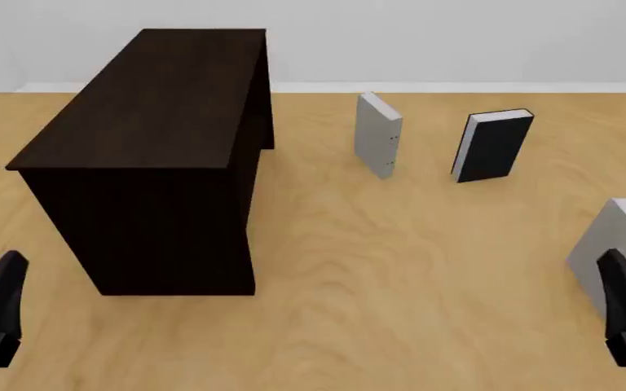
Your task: Pick up the book on the right and place it under the cabinet shelf.
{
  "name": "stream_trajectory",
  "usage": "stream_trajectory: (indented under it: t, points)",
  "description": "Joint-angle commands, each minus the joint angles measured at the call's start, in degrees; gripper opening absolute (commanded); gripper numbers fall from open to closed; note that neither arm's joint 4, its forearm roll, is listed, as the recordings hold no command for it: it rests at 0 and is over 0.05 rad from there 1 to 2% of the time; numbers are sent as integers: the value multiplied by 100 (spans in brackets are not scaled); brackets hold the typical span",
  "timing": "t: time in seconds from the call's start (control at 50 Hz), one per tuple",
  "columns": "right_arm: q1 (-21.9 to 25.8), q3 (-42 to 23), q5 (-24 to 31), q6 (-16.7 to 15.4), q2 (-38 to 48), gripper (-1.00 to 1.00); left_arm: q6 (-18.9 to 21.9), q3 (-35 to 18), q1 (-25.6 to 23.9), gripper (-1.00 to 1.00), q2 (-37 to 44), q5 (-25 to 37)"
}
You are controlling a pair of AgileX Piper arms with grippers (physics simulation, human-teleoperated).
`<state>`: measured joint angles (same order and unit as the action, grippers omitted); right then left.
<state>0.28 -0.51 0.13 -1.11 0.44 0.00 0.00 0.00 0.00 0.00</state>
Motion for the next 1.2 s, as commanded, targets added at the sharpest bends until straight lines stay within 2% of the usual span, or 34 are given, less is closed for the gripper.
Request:
stream_trajectory:
  t: [0.02, 0.04, 0.06, 0.08, 0.1, 0.14, 0.18, 0.2, 0.22, 0.24, 0.28, 0.54, 0.58, 0.68, 0.7, 0.82, 0.84, 0.9, 0.94, 1.08, 1.2]
  points:
    - [128, -52, -1, -78, 90, 100, 0, 0, 0, 100, 0, 0]
    - [252, -109, 27, 128, 97, 100, 0, 0, 0, 100, 0, 0]
    - [165, -110, 54, 497, 90, 100, 0, 0, 0, 100, 0, 0]
    - [427, -130, -97, 402, 451, 100, 0, 0, 0, 100, 0, 0]
    - [247, -176, -75, 133, 451, 100, 0, 0, 0, 100, 0, 0]
    - [240, -341, 187, 90, 293, 100, 0, 0, 0, 100, 0, 0]
    - [223, -502, 379, 350, 320, 100, 0, 0, 0, 100, 0, 0]
    - [268, -654, 540, 297, 334, 100, 0, 0, 0, 100, 0, 0]
    - [253, -735, 590, 45, 432, 100, 0, 0, 0, 100, 0, 0]
    - [174, -814, 644, -64, 496, 100, 0, 0, 0, 100, 0, 0]
    - [132, -977, 826, 276, 482, 100, 0, 0, 0, 100, 0, 0]
    - [4, -1918, 1522, -367, 1547, 100, 0, 0, 0, 100, 0, 0]
    - [13, -2068, 1653, -325, 1591, 100, 0, 0, 0, 100, 0, 0]
    - [15, -2436, 2092, -554, 1856, 100, 0, 0, 0, 100, 0, 0]
    - [-96, -2559, 2225, -632, 1890, 100, 0, 0, 0, 100, 0, 0]
    - [-309, -3164, 2710, -633, 1994, 100, 0, 0, 0, 100, 0, 0]
    - [-330, -3204, 2734, -610, 2004, 100, 0, 0, 0, 100, 0, 0]
    - [-576, -3357, 2797, -901, 2147, 100, 0, 0, 0, 100, 0, 0]
    - [-596, -3464, 2890, -870, 2329, 100, 0, 0, 0, 100, 0, 0]
    - [-745, -3618, 3025, -1118, 2656, 100, 0, 0, 0, 100, 0, 0]
    - [-896, -3418, 2833, -1218, 2894, 100, 0, 0, 0, 100, 0, 0]
